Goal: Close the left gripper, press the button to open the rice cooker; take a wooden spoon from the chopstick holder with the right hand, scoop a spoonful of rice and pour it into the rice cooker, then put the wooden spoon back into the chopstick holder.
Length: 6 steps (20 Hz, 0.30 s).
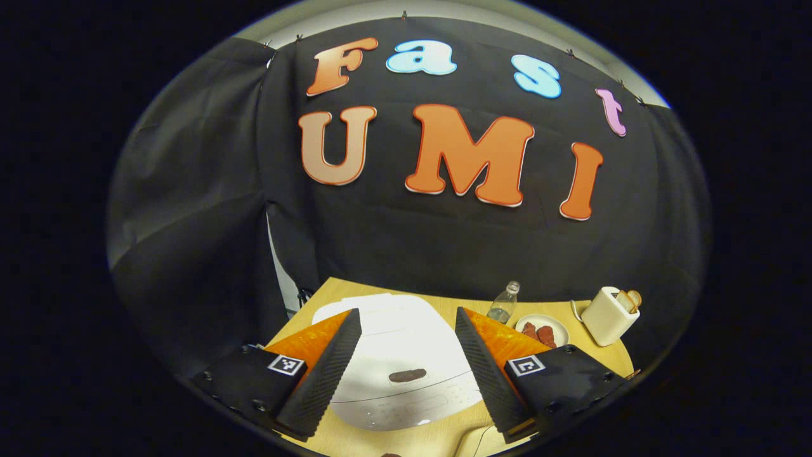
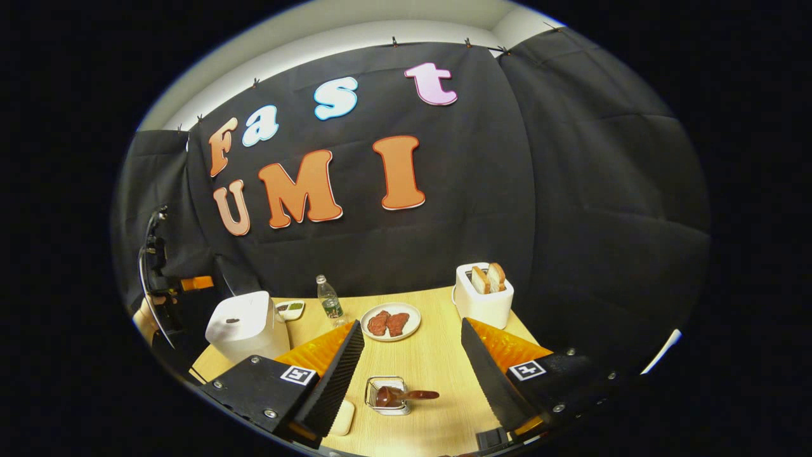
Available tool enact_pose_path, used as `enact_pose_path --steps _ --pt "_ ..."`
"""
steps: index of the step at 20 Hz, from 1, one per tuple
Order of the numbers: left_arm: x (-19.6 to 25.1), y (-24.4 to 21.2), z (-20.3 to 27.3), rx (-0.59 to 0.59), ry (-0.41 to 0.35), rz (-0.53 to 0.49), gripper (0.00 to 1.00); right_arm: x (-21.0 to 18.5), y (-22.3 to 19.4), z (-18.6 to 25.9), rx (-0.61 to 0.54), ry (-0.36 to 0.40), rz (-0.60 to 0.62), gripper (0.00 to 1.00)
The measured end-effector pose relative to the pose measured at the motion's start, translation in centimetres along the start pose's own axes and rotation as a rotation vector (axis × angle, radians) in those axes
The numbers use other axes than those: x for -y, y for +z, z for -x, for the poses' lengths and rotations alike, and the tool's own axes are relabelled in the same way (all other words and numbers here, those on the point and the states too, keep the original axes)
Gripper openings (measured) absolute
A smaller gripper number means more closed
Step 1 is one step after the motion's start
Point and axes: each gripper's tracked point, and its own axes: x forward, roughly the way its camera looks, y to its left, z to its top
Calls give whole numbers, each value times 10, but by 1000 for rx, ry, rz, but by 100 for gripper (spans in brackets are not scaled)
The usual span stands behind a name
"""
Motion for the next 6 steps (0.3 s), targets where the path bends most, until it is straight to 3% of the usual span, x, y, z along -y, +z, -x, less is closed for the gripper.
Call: enact_pose_path --steps 6 --pt "-20 72 78 173 42 -29 100 -11 50 10 95 9 16 95"
